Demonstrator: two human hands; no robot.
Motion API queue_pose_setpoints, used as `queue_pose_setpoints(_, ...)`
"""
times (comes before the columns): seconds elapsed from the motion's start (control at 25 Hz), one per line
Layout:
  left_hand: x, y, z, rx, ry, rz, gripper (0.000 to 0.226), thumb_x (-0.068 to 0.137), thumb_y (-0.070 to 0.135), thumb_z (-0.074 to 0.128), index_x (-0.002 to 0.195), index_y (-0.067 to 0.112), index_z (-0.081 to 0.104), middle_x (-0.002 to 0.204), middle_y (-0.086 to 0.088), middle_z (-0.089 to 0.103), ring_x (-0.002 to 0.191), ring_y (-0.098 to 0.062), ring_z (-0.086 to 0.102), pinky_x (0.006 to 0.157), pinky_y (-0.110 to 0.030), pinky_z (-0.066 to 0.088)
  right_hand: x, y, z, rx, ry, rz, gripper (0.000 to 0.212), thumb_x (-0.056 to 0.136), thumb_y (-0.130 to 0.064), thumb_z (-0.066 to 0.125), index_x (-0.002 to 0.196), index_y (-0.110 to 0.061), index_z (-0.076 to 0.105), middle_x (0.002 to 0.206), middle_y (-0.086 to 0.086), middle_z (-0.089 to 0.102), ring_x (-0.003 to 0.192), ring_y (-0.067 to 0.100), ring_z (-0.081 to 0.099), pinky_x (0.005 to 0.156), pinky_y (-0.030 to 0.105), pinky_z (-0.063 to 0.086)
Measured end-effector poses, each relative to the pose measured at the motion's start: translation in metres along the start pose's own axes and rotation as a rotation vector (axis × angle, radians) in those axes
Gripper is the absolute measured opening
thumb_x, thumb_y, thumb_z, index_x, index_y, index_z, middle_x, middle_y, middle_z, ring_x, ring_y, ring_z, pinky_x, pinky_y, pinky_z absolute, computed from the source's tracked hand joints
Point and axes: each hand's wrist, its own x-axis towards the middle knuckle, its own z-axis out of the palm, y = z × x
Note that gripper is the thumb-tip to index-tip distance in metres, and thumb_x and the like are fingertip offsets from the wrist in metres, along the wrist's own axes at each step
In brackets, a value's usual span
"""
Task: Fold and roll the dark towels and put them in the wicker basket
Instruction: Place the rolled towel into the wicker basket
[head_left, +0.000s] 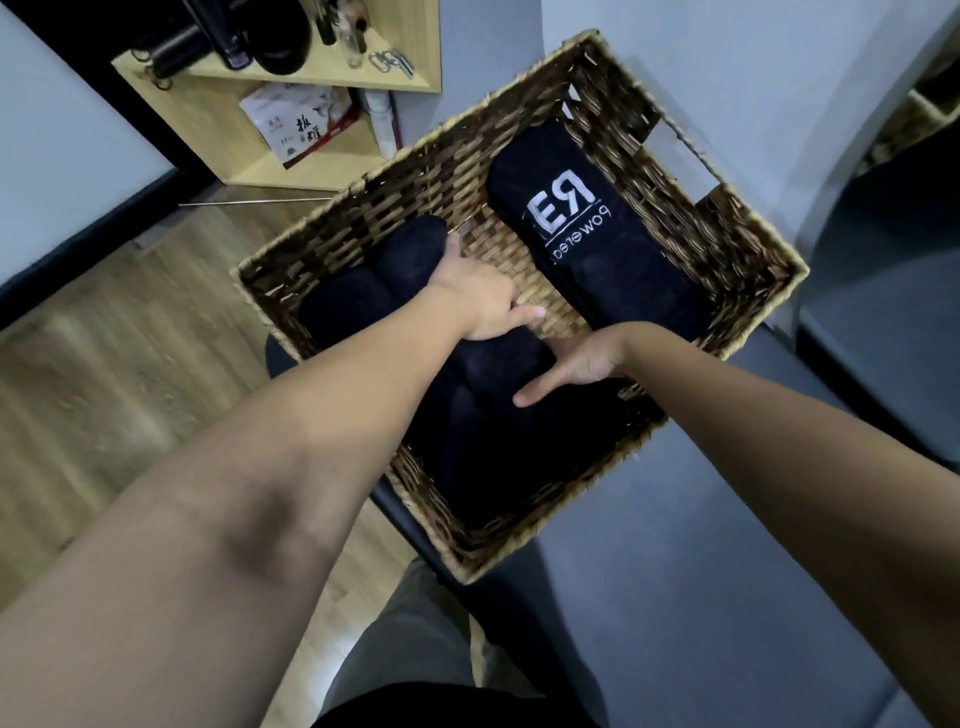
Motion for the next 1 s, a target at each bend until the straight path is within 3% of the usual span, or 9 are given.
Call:
queue_pose_setpoints(0.08, 0.005, 0.007, -0.003, 0.056, -0.006, 0.085, 0.087, 0.093, 0.079, 0.008, 0.122, 0.024, 0.069, 0.124, -0.005, 0.068, 0.121, -0.027, 0.058, 0.114, -0.052, 0.029, 0.008, 0.005, 0.001, 0.023, 0.038, -0.005, 0.104, 0.080, -0.050, 0.081, 0.160, -0.021, 0.022, 0.157, -0.001, 0.040, 0.143, 0.021, 0.038, 0.109, 0.032, 0.034)
queue_pose_setpoints(0.2, 0.011, 0.000, -0.006, 0.077, -0.022, 0.081, 0.096, 0.090, 0.081, 0.003, 0.122, 0.019, 0.070, 0.128, -0.008, 0.067, 0.124, -0.027, 0.057, 0.111, -0.046, 0.032, 0.020, 0.013, 0.002, 0.099, 0.055, 0.001, 0.111, 0.067, -0.050, 0.090, 0.156, -0.023, 0.030, 0.150, -0.007, 0.047, 0.140, 0.019, 0.043, 0.117, 0.040, 0.036)
queue_pose_setpoints(0.32, 0.014, -0.001, -0.011, 0.098, -0.077, 0.069, 0.100, 0.090, 0.082, 0.002, 0.129, 0.017, 0.066, 0.139, -0.009, 0.060, 0.130, -0.030, 0.053, 0.103, -0.043, 0.037, 0.031, 0.021, 0.005, 0.169, 0.096, 0.016, 0.115, 0.056, -0.048, 0.096, 0.152, -0.025, 0.038, 0.144, -0.006, 0.055, 0.135, 0.020, 0.051, 0.114, 0.044, 0.042)
queue_pose_setpoints(0.44, 0.017, 0.003, -0.019, 0.096, -0.189, 0.046, 0.102, 0.088, 0.084, 0.001, 0.145, 0.016, 0.052, 0.155, -0.007, 0.045, 0.141, -0.030, 0.042, 0.105, -0.045, 0.037, 0.033, 0.017, 0.005, 0.090, 0.130, 0.069, 0.116, 0.065, -0.049, 0.092, 0.158, -0.025, 0.028, 0.154, -0.004, 0.044, 0.140, 0.023, 0.043, 0.116, 0.044, 0.038)
queue_pose_setpoints(0.56, 0.020, -0.004, -0.020, 0.115, -0.255, 0.025, 0.108, 0.084, 0.088, -0.003, 0.154, 0.017, 0.039, 0.163, -0.005, 0.033, 0.149, -0.029, 0.031, 0.112, -0.048, 0.032, 0.032, 0.013, 0.002, -0.046, 0.089, 0.197, 0.125, 0.067, -0.067, 0.083, 0.162, -0.021, 0.016, 0.164, 0.003, 0.028, 0.149, 0.028, 0.030, 0.119, 0.045, 0.033)
queue_pose_setpoints(0.76, 0.017, -0.017, -0.018, 0.169, -0.219, -0.040, 0.121, 0.076, 0.093, -0.007, 0.147, 0.013, 0.051, 0.159, -0.004, 0.040, 0.145, -0.029, 0.038, 0.107, -0.045, 0.035, 0.033, 0.015, 0.002, -0.115, 0.091, 0.257, 0.130, 0.063, -0.078, 0.076, 0.162, -0.019, 0.017, 0.167, 0.008, 0.023, 0.150, 0.031, 0.027, 0.120, 0.048, 0.031)
queue_pose_setpoints(0.84, 0.019, -0.023, -0.014, 0.152, -0.171, -0.023, 0.119, 0.077, 0.092, -0.006, 0.135, 0.013, 0.062, 0.150, -0.006, 0.051, 0.135, -0.030, 0.049, 0.100, -0.043, 0.043, 0.033, 0.018, 0.002, -0.087, 0.072, 0.239, 0.128, 0.063, -0.078, 0.077, 0.161, -0.020, 0.019, 0.167, 0.006, 0.024, 0.151, 0.030, 0.027, 0.120, 0.049, 0.030)
queue_pose_setpoints(0.92, 0.020, -0.029, -0.005, 0.130, -0.072, 0.014, 0.119, 0.072, 0.094, -0.010, 0.112, 0.017, 0.073, 0.124, -0.009, 0.067, 0.110, -0.028, 0.062, 0.087, -0.040, 0.049, 0.032, 0.019, 0.001, -0.068, 0.033, 0.209, 0.133, 0.056, -0.083, 0.077, 0.161, -0.024, 0.022, 0.166, 0.003, 0.027, 0.150, 0.028, 0.029, 0.120, 0.050, 0.030)
queue_pose_setpoints(1.0, 0.019, -0.035, 0.001, 0.121, -0.005, 0.034, 0.113, 0.073, 0.093, -0.009, 0.093, 0.018, 0.073, 0.101, -0.007, 0.069, 0.089, -0.026, 0.059, 0.078, -0.039, 0.045, 0.029, 0.015, -0.002, -0.127, -0.014, 0.194, 0.143, 0.043, -0.091, 0.076, 0.160, -0.027, 0.023, 0.165, 0.000, 0.030, 0.149, 0.026, 0.031, 0.119, 0.050, 0.032)
